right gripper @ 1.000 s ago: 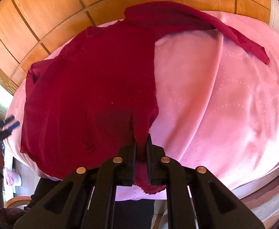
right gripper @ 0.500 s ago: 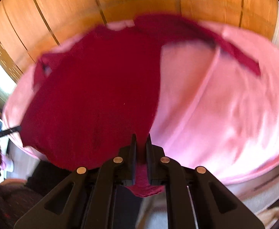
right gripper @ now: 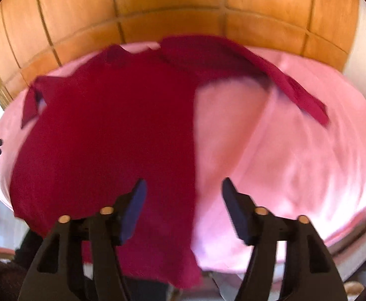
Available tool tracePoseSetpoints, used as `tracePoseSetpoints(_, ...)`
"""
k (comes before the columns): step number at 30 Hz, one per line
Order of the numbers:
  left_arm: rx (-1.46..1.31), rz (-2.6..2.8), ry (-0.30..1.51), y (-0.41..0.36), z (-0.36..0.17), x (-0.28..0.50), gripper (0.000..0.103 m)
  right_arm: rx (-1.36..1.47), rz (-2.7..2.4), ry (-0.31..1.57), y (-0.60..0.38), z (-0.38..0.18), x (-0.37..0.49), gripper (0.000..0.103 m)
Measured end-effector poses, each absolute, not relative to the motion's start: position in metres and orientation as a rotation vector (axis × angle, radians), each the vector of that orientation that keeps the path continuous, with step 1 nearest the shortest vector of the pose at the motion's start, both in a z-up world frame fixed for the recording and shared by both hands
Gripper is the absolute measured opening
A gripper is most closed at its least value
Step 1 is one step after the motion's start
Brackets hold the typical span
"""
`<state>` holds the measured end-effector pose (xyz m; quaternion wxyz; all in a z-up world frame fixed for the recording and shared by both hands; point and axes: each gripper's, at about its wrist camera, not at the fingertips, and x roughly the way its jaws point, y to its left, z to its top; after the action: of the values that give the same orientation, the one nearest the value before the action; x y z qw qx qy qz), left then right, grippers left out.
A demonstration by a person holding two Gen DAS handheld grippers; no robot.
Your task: Fold small clothes
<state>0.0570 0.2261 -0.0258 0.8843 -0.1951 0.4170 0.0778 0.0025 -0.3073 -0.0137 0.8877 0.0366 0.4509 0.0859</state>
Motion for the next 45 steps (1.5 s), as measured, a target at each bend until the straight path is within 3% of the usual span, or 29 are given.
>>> tracePoseSetpoints(6,-0.214,0.152,0.807,0.209,-0.021,0.099,0.06,0.086,0.309,0.931,-0.227,-0.035,0.047,0.067)
tracePoseSetpoints(10,0.01,0.164,0.857,0.186,-0.045,0.139,0.069,0.09,0.351,0.941,-0.187,-0.051,0.067,0.068)
tracePoseSetpoints(13,0.059,0.19,0.884,0.189,-0.065,0.166,0.066,0.103,0.345,0.948,-0.176,-0.063,0.082,0.074)
tracePoseSetpoints(14,0.055,0.199,0.904,0.195,-0.074,0.177,0.058,0.107,0.342,0.947,-0.175,-0.065,0.084,0.075)
tracePoseSetpoints(15,0.02,0.18,0.926,0.202,-0.08,0.185,0.029,0.11,0.343,0.942,-0.177,-0.067,0.083,0.076)
tracePoseSetpoints(16,-0.012,0.171,0.931,0.206,-0.081,0.188,0.01,0.11,0.345,0.939,-0.177,-0.067,0.083,0.077)
tracePoseSetpoints(17,-0.045,0.2,0.912,0.215,-0.075,0.189,0.004,0.11,0.35,0.934,-0.178,-0.069,0.083,0.077)
tracePoseSetpoints(26,-0.525,0.185,0.7,0.331,0.026,0.121,0.004,0.093,0.355,0.892,-0.176,-0.072,0.077,0.081)
tracePoseSetpoints(31,-0.603,0.299,0.635,0.391,0.066,0.096,0.004,0.095,0.343,0.889,-0.175,-0.072,0.077,0.081)
tracePoseSetpoints(35,-0.587,0.467,0.706,0.435,0.054,0.113,0.003,0.093,0.335,0.893,-0.175,-0.072,0.077,0.081)
tracePoseSetpoints(45,-0.61,0.712,1.003,0.472,-0.05,0.144,0.007,0.081,0.307,0.893,-0.172,-0.072,0.075,0.085)
